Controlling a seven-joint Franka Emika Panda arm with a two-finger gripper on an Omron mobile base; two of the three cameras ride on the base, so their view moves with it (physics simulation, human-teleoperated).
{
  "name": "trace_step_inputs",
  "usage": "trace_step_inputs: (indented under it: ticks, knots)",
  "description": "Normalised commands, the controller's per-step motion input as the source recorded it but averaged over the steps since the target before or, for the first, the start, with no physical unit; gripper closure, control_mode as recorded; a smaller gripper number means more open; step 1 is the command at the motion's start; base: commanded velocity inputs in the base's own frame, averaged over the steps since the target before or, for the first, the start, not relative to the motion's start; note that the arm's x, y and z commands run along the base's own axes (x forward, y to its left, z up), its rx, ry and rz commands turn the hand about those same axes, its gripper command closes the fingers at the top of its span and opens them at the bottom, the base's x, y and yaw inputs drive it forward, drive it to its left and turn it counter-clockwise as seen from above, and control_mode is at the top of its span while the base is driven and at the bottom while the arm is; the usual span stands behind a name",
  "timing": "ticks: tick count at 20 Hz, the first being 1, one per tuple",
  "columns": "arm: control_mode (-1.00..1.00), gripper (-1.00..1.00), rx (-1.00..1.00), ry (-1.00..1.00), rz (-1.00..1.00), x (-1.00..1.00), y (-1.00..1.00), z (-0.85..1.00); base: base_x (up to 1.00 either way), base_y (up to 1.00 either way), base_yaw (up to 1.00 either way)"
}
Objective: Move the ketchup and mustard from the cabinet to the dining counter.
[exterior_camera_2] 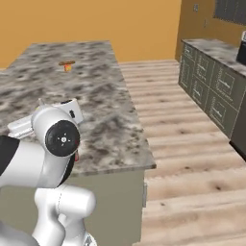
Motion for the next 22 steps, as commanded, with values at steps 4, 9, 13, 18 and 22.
trace_step_inputs:
  ticks: [4,9,13,18,22]
  knots:
    - [1.00,1.00,0.00,0.00,0.00,0.00,0.00,0.00,0.64,-0.41,0.23]
    - [1.00,1.00,0.00,0.00,0.00,0.00,0.00,0.00,0.89,-0.24,0.32]
    - [1.00,1.00,0.00,0.00,0.00,0.00,0.00,0.00,0.92,-0.25,0.39]
    - [1.00,1.00,0.00,0.00,0.00,0.00,0.00,0.00,0.84,-0.19,0.40]
    - [1.00,1.00,0.00,0.00,0.00,0.00,0.00,0.00,0.42,-0.22,0.30]
